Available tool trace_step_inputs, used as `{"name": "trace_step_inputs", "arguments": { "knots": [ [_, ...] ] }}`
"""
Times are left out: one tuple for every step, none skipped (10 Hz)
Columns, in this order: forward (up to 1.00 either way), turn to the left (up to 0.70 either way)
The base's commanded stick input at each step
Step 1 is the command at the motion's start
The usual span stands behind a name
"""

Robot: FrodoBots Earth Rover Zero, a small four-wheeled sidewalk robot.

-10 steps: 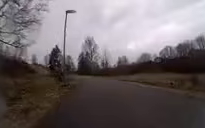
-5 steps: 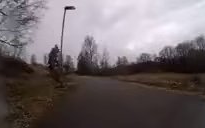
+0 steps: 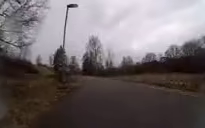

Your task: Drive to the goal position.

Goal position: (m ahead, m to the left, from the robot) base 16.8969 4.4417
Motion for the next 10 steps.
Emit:
{"name": "trace_step_inputs", "arguments": {
  "knots": [
    [0.70, 0.00],
    [0.70, 0.00],
    [0.70, 0.00],
    [0.70, 0.00],
    [0.70, 0.00],
    [0.70, 0.17],
    [0.70, 0.01],
    [0.70, 0.00],
    [0.70, 0.00],
    [0.70, 0.00]
  ]
}}
